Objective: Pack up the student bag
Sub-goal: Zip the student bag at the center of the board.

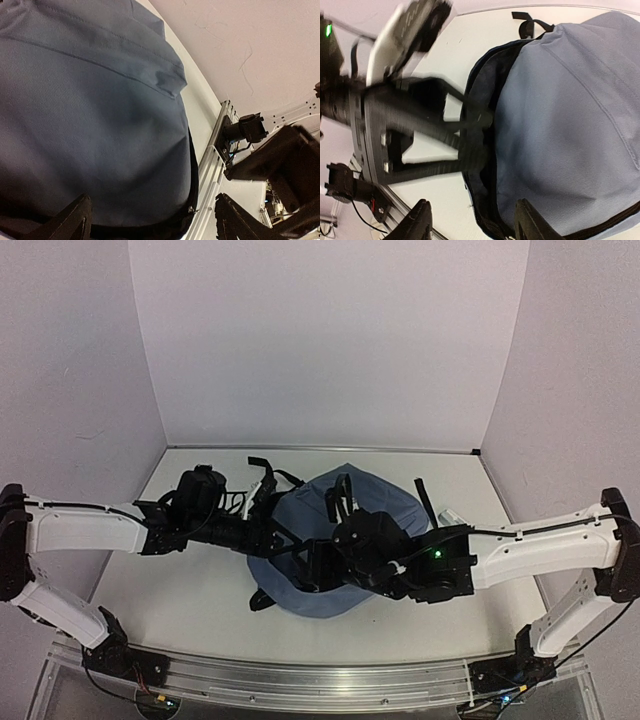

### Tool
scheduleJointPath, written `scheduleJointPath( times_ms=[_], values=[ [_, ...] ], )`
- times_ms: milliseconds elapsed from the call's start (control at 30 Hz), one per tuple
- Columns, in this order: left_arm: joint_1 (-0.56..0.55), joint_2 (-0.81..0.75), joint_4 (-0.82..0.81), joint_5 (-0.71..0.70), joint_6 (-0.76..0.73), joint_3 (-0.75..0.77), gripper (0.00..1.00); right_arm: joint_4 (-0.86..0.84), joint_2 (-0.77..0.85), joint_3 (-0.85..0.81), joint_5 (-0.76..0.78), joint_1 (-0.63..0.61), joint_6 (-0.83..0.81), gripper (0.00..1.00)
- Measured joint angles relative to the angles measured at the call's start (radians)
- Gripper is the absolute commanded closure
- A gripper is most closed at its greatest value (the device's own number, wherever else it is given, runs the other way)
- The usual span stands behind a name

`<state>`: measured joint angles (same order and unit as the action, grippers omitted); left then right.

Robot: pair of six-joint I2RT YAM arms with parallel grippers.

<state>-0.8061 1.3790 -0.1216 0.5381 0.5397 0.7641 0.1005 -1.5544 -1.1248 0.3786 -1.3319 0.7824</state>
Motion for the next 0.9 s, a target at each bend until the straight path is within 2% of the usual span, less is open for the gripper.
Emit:
scheduleJointPath(
  times_ms=[100,300,500,667,800,900],
  values=[
    [-0.026,-0.028,-0.002,0.008,0.011,-0.038,0.17,0.018,0.031,0.007,0.021,0.023,0.024,0.41],
    [-0.114,-0.029,0.056,-0.028,-0.019,-0.012,0.18,0.04,0.101,0.065,0.045,0.085,0.05,0.41],
    [-0.13,0.037,0.19,-0.098,-0.079,0.103,0.18,0.055,0.143,0.105,0.051,0.102,0.065,0.41],
    [-0.137,0.142,0.328,-0.097,-0.161,0.237,0.17,0.058,0.166,0.124,0.05,0.102,0.066,0.4],
    [-0.138,0.229,0.43,-0.033,-0.222,0.323,0.22,0.059,0.175,0.135,0.049,0.102,0.058,0.39],
    [-0.138,0.245,0.466,0.045,-0.238,0.329,0.31,0.065,0.187,0.149,0.049,0.102,0.056,0.39]
  ],
)
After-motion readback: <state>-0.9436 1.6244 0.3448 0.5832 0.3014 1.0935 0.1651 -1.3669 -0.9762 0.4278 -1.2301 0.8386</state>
